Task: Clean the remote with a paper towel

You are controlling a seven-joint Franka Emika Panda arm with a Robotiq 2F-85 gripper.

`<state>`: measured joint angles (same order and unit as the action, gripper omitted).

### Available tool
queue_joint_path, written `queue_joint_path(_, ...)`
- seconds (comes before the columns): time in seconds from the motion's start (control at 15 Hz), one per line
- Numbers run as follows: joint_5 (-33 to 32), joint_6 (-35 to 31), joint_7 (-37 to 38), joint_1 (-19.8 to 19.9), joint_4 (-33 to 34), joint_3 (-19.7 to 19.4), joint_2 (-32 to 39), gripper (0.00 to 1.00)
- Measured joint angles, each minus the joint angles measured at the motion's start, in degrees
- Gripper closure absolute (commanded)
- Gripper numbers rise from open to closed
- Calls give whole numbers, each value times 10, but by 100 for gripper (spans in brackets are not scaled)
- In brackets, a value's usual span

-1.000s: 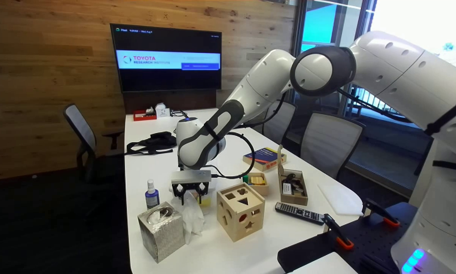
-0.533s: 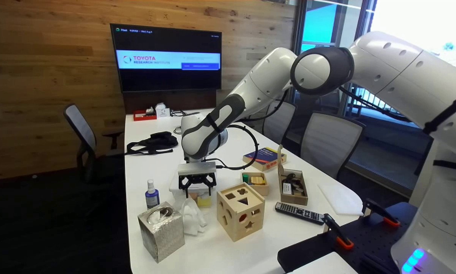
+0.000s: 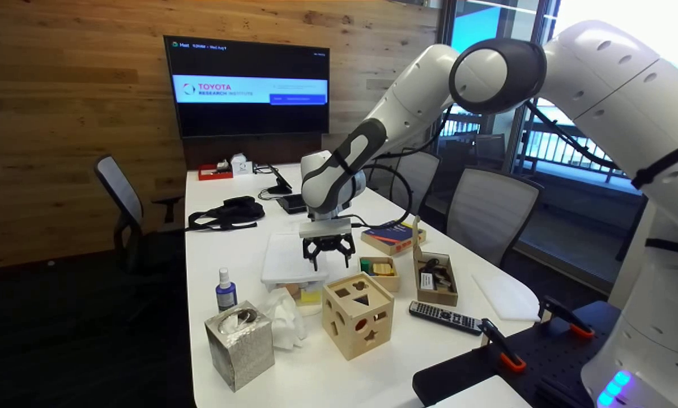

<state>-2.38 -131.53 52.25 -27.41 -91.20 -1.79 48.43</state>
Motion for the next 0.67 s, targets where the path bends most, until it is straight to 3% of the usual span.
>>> queue_joint_path(0.67,2,-43,9,94,-280,-6,-222,0)
